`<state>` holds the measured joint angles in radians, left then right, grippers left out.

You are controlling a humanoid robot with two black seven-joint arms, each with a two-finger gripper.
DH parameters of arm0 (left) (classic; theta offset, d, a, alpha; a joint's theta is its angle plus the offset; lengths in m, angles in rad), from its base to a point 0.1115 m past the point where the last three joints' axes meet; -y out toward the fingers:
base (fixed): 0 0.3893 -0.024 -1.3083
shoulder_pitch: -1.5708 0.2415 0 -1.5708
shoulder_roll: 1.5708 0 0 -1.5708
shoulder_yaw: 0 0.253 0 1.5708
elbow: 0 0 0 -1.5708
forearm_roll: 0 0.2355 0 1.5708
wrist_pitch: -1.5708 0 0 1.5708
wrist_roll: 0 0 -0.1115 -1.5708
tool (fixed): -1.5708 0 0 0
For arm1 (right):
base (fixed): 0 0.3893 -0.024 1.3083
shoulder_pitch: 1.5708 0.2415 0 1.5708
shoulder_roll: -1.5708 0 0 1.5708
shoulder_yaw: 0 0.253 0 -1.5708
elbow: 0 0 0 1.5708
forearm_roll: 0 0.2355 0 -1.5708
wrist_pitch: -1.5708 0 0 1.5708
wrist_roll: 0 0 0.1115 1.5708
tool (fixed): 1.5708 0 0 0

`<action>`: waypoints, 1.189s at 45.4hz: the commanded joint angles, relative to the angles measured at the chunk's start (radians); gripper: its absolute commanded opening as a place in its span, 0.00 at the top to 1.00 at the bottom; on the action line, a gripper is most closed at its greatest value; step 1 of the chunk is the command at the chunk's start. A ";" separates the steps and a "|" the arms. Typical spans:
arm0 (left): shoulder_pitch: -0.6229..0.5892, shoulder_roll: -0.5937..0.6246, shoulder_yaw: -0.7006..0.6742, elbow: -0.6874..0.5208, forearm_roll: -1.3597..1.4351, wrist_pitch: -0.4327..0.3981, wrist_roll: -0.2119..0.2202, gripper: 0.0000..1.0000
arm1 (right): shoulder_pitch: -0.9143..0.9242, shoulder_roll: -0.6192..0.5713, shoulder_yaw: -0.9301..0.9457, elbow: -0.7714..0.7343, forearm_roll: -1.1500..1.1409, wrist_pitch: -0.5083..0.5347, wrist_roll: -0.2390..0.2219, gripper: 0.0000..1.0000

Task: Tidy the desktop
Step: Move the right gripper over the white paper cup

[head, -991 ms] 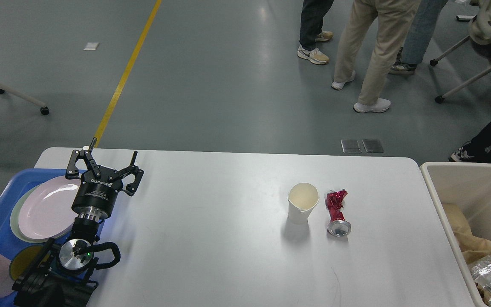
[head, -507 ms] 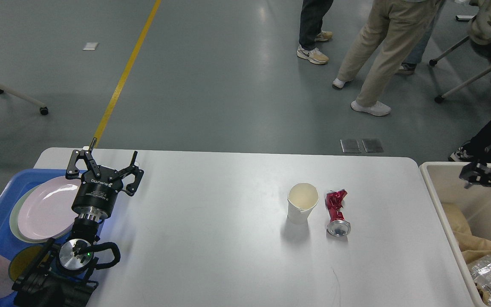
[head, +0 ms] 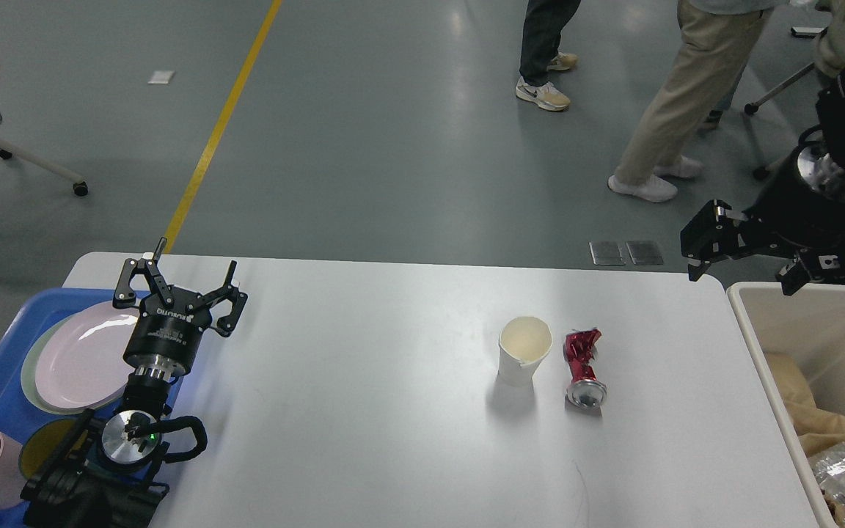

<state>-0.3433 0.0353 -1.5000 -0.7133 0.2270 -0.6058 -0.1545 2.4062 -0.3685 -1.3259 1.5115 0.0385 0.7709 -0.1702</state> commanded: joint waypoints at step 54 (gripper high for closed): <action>0.000 0.000 0.000 0.000 0.000 0.000 0.001 0.03 | -0.734 0.322 0.309 -0.517 0.015 -0.328 -0.003 0.00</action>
<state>-0.3438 0.0353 -1.5003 -0.7133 0.2270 -0.6058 -0.1542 1.7894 -0.1011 -1.0186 1.1039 0.0553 0.4707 -0.1720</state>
